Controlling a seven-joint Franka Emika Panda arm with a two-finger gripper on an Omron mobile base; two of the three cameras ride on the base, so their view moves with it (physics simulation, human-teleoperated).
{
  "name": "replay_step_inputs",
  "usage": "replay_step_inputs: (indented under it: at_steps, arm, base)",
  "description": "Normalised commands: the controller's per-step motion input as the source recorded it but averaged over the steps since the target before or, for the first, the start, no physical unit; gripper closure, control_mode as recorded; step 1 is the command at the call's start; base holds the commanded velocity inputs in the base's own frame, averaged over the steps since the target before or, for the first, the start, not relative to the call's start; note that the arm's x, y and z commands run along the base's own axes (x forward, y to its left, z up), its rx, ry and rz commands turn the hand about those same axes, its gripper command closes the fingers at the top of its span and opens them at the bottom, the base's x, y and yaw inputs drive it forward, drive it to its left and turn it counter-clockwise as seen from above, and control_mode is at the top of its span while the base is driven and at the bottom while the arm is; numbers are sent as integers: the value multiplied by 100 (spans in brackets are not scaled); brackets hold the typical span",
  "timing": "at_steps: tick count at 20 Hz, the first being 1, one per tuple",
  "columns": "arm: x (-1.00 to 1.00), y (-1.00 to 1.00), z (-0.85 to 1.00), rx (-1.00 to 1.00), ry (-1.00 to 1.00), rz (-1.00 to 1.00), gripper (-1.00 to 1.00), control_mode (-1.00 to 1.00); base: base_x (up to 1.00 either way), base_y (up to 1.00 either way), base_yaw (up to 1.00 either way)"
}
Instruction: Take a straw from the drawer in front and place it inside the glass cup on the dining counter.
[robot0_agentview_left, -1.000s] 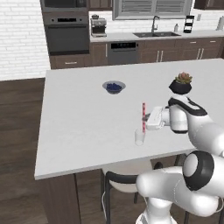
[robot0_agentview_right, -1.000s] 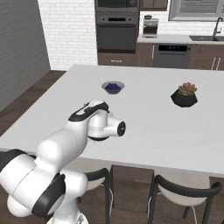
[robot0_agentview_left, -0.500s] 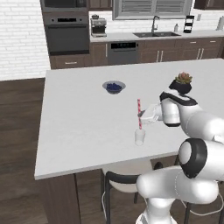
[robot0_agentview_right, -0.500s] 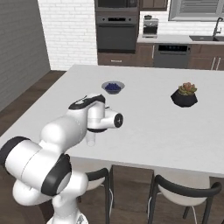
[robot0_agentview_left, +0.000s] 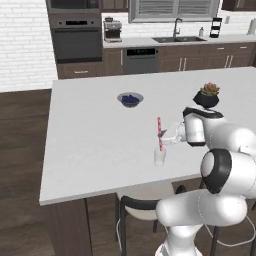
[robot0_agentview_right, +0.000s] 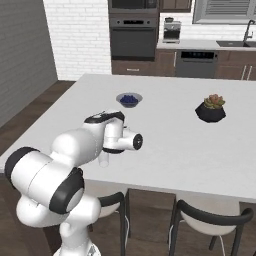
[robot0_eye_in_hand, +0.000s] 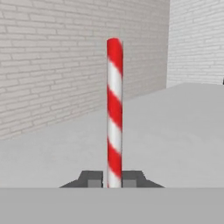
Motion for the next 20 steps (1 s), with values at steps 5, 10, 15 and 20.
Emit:
replay_step_inputs:
  at_steps: [5,10,15,20]
  arm:
    - [0,-5,-27,0,0,0,100,-100]
    - [0,-4,-27,0,0,0,100,-100]
    - [0,0,-27,0,0,0,100,-100]
    - [0,0,-23,0,0,0,100,-100]
  base:
    - [0,0,0]
    - [0,0,0]
    - [0,0,0]
    - [0,0,0]
